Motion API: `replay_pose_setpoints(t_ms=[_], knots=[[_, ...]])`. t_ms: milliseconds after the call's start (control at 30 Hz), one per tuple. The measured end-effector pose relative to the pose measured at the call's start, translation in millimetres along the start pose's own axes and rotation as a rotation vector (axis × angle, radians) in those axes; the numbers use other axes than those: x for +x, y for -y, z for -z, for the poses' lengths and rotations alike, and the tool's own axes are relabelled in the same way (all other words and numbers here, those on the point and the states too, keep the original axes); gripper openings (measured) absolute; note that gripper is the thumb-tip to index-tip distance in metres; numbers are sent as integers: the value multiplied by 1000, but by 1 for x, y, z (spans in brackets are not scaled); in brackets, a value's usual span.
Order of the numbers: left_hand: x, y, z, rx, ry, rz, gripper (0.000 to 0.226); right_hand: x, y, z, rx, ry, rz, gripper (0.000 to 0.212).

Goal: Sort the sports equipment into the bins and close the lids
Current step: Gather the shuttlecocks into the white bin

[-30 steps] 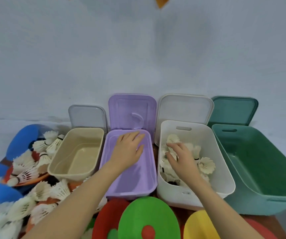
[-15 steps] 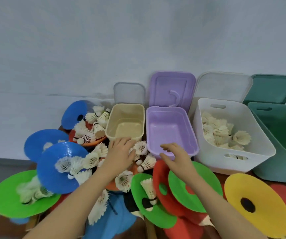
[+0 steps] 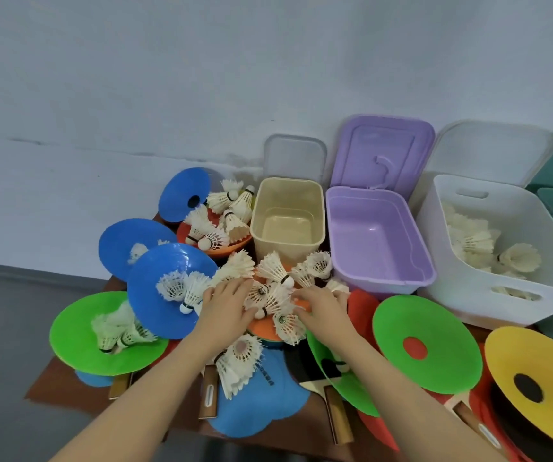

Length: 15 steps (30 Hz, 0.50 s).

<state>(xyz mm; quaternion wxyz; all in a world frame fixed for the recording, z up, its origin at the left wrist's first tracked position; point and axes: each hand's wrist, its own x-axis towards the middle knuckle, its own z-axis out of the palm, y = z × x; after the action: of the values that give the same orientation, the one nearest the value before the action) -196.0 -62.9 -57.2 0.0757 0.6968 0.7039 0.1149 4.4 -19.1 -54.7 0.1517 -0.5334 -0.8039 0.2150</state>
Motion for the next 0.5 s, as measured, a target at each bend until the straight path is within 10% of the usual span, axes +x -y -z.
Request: replay_pose_setpoints(t_ms=[500], knots=[[32,3,-15,93,11,-50,63,-7,-9,20,313,-484,-20,22]])
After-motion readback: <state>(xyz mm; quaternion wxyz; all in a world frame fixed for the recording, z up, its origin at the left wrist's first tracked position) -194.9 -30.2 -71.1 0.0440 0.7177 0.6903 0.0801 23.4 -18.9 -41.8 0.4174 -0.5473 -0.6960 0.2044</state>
